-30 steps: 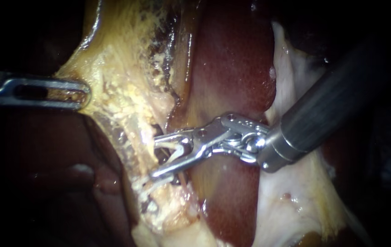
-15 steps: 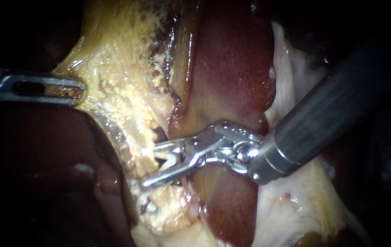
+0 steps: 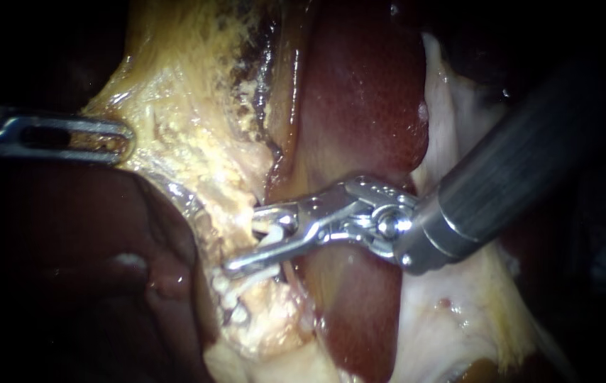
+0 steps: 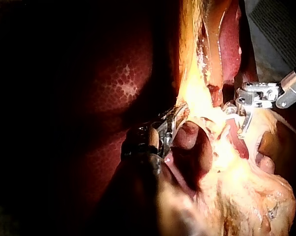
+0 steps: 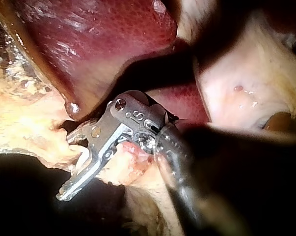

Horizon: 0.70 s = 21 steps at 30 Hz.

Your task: Clipping third clip left tube

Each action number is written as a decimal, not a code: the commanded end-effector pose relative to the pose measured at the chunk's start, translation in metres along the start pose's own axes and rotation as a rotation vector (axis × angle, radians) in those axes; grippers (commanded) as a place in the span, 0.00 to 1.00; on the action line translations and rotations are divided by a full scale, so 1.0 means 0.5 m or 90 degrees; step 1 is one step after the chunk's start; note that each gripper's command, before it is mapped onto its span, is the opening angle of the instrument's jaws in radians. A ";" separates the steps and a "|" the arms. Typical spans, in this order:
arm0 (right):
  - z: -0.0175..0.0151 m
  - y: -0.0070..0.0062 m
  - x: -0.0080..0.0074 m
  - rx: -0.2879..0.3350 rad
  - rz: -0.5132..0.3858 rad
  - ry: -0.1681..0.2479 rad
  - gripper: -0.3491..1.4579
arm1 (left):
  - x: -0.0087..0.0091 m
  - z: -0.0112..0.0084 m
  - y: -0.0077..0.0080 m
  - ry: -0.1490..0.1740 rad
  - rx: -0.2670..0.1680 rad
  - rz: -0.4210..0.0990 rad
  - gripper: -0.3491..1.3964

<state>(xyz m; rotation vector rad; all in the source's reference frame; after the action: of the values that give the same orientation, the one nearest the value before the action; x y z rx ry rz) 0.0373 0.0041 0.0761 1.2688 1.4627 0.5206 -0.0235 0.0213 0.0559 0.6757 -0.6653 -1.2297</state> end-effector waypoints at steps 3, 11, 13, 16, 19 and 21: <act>-0.0009 0.0017 -0.0004 -0.004 0.000 0.000 0.48 | 0.0000 -0.0001 0.0000 0.000 0.000 0.000 0.00; -0.0026 0.0068 -0.0058 0.029 0.029 -0.058 0.50 | -0.0001 -0.0007 -0.0012 0.000 0.000 -0.002 0.00; -0.0020 0.0080 -0.0080 0.014 0.035 -0.075 0.51 | -0.0001 -0.0007 -0.0017 0.000 -0.001 -0.002 0.00; -0.0013 0.0085 -0.0093 0.007 0.036 -0.082 0.52 | 0.0000 -0.0006 -0.0022 -0.001 -0.001 -0.003 0.00; -0.0010 0.0081 -0.0093 0.004 0.036 -0.082 0.52 | 0.0000 -0.0006 -0.0022 -0.001 -0.001 -0.003 0.00; -0.0007 0.0077 -0.0094 0.004 0.036 -0.083 0.52 | 0.0000 -0.0006 -0.0022 -0.001 -0.001 -0.003 0.00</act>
<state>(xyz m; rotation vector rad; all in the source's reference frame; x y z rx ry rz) 0.0380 0.0012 0.0815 1.3290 1.3242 0.4625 -0.0240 0.0211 0.0548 0.6758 -0.6638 -1.2346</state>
